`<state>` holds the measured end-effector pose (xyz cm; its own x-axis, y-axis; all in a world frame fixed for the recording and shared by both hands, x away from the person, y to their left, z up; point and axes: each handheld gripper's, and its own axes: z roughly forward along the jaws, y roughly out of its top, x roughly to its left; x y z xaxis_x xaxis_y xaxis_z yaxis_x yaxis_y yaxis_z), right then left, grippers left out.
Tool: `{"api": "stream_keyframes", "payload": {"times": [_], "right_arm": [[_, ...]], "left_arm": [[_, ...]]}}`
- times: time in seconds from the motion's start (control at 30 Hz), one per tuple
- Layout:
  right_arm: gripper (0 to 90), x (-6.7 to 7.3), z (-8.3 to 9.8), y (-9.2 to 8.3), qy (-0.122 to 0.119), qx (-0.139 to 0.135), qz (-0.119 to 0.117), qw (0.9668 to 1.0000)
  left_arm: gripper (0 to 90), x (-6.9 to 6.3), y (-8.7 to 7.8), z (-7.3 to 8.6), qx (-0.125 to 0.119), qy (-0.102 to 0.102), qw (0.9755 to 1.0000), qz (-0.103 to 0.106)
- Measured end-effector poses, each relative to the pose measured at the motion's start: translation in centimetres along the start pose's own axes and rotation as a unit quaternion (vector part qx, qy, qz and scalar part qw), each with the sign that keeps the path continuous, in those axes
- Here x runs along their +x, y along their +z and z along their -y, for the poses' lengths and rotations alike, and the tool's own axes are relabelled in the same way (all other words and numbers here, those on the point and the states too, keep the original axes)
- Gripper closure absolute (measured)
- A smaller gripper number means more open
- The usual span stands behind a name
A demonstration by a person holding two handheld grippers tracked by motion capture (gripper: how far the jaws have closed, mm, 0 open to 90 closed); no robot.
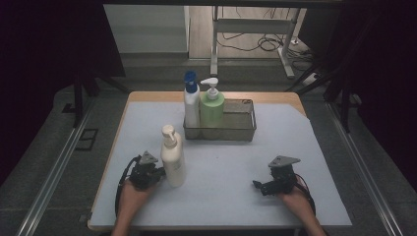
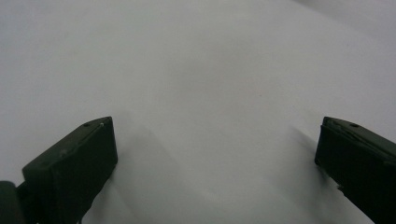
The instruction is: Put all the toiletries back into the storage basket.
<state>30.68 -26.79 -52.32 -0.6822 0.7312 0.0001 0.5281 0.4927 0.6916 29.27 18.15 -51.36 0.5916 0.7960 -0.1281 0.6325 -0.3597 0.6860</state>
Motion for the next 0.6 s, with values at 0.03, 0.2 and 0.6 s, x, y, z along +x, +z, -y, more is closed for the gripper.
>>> {"api": "stream_keyframes", "payload": {"times": [0.03, 0.2, 0.6], "right_arm": [[0.0, 0.0, 0.0, 0.0, 0.0, 0.0, 0.0, 1.0], [0.0, 0.0, 0.0, 0.0, -0.001, 0.0, 0.0, 1.0], [0.0, 0.0, 0.0, 0.0, 0.0, 0.0, 0.001, 1.0]], "left_arm": [[89.2, -0.2, 0.1, -0.1, 0.002, 0.002, 1.0, 0.002], [89.2, -1.1, 0.7, -0.4, 0.007, 0.01, 0.9999, 0.01], [89.2, -3.4, 1.7, -1.2, 0.019, 0.038, 0.9987, 0.027]]}}
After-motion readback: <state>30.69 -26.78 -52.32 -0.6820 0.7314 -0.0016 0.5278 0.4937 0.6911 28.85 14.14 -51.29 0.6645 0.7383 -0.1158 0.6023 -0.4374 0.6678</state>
